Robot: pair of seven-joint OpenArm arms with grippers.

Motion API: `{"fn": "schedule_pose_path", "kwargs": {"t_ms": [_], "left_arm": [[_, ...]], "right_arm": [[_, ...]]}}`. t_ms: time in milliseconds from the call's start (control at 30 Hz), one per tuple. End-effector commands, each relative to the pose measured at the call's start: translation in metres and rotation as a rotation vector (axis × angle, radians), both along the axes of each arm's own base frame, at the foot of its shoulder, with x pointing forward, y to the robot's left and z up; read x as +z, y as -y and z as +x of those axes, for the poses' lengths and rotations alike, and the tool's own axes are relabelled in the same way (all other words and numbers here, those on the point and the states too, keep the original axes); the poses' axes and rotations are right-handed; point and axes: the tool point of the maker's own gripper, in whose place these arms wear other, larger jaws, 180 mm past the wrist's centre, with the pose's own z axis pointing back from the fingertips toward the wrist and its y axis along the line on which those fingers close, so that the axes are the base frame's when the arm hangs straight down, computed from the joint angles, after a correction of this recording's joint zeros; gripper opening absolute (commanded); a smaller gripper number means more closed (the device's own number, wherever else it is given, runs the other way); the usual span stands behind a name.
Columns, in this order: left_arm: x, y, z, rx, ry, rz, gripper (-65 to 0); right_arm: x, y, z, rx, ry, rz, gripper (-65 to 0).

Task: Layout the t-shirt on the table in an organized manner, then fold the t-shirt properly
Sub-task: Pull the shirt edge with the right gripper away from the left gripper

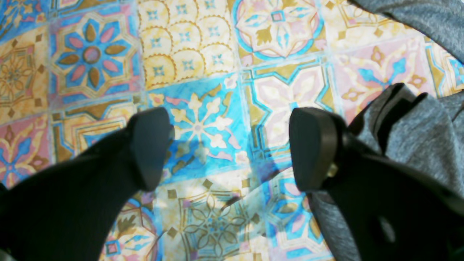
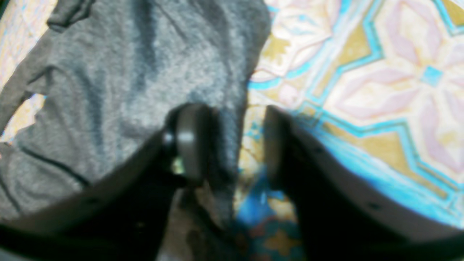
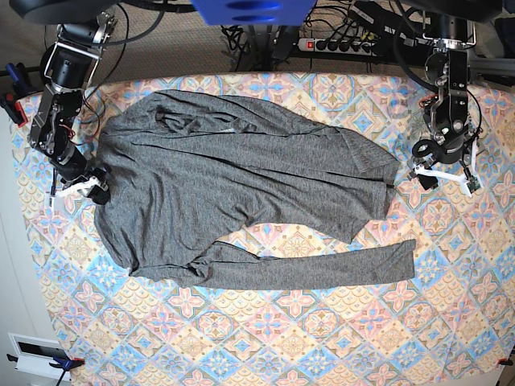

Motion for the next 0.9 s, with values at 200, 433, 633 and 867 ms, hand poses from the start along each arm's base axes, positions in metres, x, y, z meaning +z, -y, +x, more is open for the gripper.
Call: {"fn": "schedule_pose_path", "kwargs": {"t_ms": [200,433,633,867], "left_arm": [[0.014,-0.008,0.008,-0.004,0.041,0.041,-14.8],[0.014,-0.008,0.008,-0.004,0.041,0.041,-14.8],[0.013,-0.008,0.006,-0.004,0.036,0.047,-14.8],[0.012,-0.009,0.005,-0.003,0.032,0.047,-14.8]], "right_arm": [[-0.008,-0.001,-0.009,0.028,-0.062,-0.011,-63.8],[-0.001,0.006,-0.004,0.009,-0.025,-0.029,-65.0],[0.016,0.021,0.012,0.001,0.017,-0.063,-65.0],[0.023,0.038,0.023,0.033,-0.009,-0.218,-65.0]]}}
